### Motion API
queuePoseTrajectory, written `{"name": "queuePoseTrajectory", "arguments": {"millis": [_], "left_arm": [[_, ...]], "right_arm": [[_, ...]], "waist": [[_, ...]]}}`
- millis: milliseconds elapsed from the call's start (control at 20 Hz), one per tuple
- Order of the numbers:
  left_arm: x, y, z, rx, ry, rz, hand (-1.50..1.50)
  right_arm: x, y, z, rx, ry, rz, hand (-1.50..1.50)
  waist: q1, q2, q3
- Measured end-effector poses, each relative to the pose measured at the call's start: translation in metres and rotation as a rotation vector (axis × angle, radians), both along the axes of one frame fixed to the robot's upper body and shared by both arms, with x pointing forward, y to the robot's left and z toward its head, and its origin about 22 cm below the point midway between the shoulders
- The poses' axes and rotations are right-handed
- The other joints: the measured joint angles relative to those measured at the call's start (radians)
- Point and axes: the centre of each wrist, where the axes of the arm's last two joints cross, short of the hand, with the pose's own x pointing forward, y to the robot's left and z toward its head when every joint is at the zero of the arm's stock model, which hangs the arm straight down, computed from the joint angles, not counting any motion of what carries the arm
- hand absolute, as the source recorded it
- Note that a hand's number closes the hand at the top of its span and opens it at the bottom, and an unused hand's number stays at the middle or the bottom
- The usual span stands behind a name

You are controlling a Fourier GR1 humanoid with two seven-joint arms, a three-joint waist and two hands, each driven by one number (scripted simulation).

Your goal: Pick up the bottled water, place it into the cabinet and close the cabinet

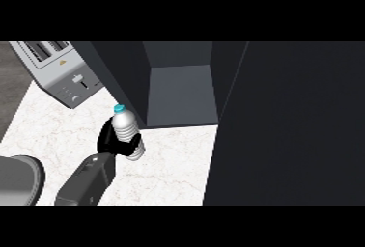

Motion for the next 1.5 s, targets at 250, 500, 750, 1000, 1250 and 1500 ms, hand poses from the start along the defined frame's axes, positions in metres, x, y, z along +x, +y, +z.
{"name": "queuePoseTrajectory", "arguments": {"millis": [250,500,750,1000,1250,1500], "left_arm": [[0.0,0.003,0.0,0.013,0.007,0.037,1.5],[0.0,0.001,0.0,0.045,0.01,0.084,1.5],[-0.001,-0.003,-0.001,0.066,0.001,0.134,1.5],[-0.001,-0.005,-0.002,0.097,-0.005,0.186,1.5],[-0.001,-0.009,-0.002,0.133,-0.013,0.232,1.5],[-0.001,-0.011,-0.003,0.188,-0.038,0.291,1.5]], "right_arm": [[0.003,-0.005,-0.002,0.019,0.006,0.027,-1.5],[0.006,-0.011,-0.002,0.039,-0.001,0.052,-1.5],[0.008,-0.02,-0.001,0.048,-0.004,0.076,-1.5],[0.009,-0.031,-0.001,0.06,-0.007,0.098,-1.5],[0.011,-0.039,-0.001,0.08,-0.005,0.117,-1.5],[0.012,-0.046,0.002,0.089,-0.014,0.135,-1.5]], "waist": [[-0.016,-0.002,0.001],[-0.026,-0.005,0.004],[-0.03,-0.007,0.006],[-0.04,-0.008,0.01],[-0.044,-0.008,0.014],[-0.055,-0.006,0.015]]}}
